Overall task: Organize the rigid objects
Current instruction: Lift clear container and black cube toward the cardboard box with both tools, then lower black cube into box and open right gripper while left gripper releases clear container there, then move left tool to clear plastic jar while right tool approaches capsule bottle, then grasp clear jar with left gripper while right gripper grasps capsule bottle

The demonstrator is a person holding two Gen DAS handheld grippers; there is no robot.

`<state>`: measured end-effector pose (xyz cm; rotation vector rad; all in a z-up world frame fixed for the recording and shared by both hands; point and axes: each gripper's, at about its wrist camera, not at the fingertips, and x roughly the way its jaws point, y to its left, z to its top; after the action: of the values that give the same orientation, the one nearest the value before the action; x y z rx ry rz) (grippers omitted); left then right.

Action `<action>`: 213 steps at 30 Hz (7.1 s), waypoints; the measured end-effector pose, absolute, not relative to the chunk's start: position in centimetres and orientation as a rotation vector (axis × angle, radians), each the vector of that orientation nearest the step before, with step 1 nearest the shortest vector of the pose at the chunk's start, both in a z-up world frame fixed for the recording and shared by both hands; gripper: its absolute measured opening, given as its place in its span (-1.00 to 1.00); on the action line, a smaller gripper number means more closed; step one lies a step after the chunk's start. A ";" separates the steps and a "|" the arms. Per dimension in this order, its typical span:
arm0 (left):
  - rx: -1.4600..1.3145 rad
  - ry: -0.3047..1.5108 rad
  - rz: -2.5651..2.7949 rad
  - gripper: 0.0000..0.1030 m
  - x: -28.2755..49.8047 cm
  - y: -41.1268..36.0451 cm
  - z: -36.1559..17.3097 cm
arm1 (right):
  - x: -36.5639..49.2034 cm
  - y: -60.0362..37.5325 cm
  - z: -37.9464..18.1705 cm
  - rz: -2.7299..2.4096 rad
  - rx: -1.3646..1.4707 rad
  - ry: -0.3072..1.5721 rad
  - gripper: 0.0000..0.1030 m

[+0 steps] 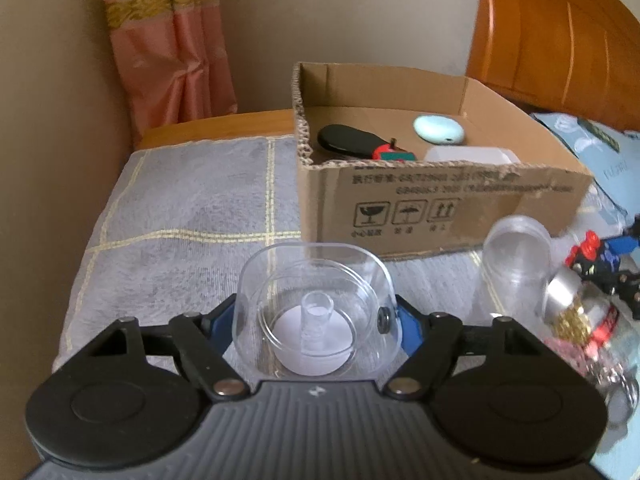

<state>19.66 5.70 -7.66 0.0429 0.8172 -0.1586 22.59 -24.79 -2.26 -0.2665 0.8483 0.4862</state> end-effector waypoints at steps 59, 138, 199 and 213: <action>0.203 0.734 -0.311 0.48 22.8 3.3 3.4 | 30.0 -21.7 6.9 0.309 -0.120 0.781 0.98; 0.093 0.866 -0.260 0.93 18.1 -0.1 -6.3 | 19.0 -24.5 -2.7 0.141 0.065 1.048 1.00; 0.118 0.843 -0.163 0.97 20.4 -2.2 -7.3 | 21.5 -23.8 -4.9 0.114 -0.075 0.921 1.00; 0.061 0.862 -0.134 0.99 21.5 0.2 -9.4 | 21.4 -23.7 -4.9 0.106 -0.072 0.914 1.00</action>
<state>21.46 0.19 -9.41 0.0607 0.8621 -0.1337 21.36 -23.75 -4.88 -0.0720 0.9135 0.1060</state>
